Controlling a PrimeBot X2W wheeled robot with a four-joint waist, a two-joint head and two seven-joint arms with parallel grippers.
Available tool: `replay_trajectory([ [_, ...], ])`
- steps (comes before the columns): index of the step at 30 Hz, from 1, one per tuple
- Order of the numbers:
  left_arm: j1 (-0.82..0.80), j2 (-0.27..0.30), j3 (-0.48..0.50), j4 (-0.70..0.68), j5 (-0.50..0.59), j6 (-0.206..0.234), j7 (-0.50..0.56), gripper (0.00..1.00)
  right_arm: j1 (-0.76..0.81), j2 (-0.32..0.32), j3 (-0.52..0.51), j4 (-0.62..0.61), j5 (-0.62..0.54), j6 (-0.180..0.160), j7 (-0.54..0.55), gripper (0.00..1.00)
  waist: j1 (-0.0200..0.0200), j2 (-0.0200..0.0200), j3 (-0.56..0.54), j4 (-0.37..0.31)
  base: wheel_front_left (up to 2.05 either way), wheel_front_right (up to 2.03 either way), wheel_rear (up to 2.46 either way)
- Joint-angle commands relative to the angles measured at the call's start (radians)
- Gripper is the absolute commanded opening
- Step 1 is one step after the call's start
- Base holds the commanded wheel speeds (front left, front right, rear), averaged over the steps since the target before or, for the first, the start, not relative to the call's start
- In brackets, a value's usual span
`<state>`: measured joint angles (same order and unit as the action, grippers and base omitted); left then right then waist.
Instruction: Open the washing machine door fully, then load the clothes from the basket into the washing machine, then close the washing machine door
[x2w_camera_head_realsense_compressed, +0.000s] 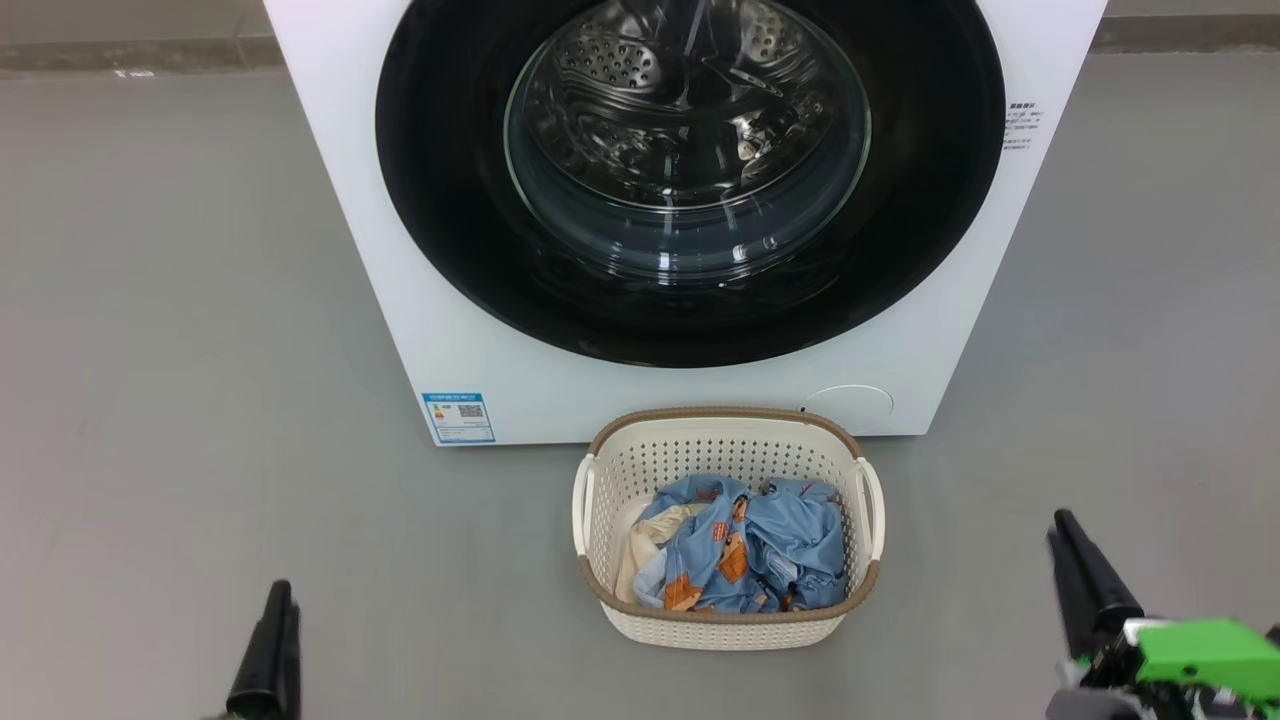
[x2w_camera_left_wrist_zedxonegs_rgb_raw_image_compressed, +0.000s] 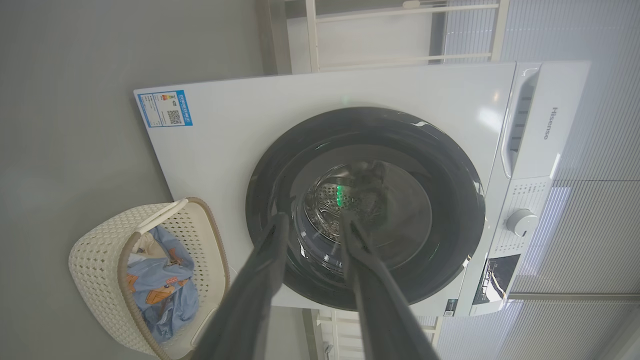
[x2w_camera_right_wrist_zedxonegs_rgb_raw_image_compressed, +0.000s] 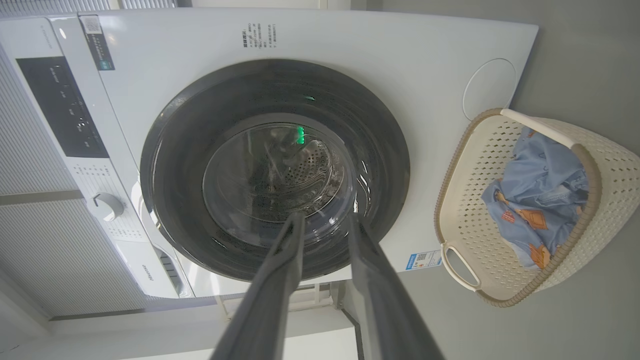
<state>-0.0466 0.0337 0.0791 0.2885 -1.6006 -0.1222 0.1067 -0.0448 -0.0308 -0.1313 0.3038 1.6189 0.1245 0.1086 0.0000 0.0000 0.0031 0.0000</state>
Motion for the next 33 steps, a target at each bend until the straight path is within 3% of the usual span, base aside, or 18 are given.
replay_trajectory([
  [1,-0.005,0.002,0.001,-0.008,0.000,0.000,0.000,1.00,-0.005,-0.003,0.000,-0.010,0.000,0.000,0.000,1.00,0.0000,0.0000,0.000,0.000,0.00,0.00,0.00],
  [8,-0.012,0.002,0.000,-0.011,0.000,0.000,-0.015,1.00,-0.013,-0.003,0.014,-0.015,0.006,0.000,-0.016,1.00,0.0023,0.0000,-0.001,0.001,0.00,0.00,0.00],
  [12,-0.016,0.003,-0.003,-0.018,0.003,-0.001,-0.025,1.00,-0.020,-0.003,0.024,-0.024,0.008,0.001,-0.029,1.00,0.0001,0.0000,0.001,0.001,0.00,0.00,0.00],
  [33,-0.041,0.039,-0.053,-0.059,0.063,-0.002,-0.087,1.00,-0.053,-0.019,0.078,-0.054,-0.036,0.002,-0.086,1.00,0.0000,0.0000,0.002,0.000,0.00,0.00,0.00],
])
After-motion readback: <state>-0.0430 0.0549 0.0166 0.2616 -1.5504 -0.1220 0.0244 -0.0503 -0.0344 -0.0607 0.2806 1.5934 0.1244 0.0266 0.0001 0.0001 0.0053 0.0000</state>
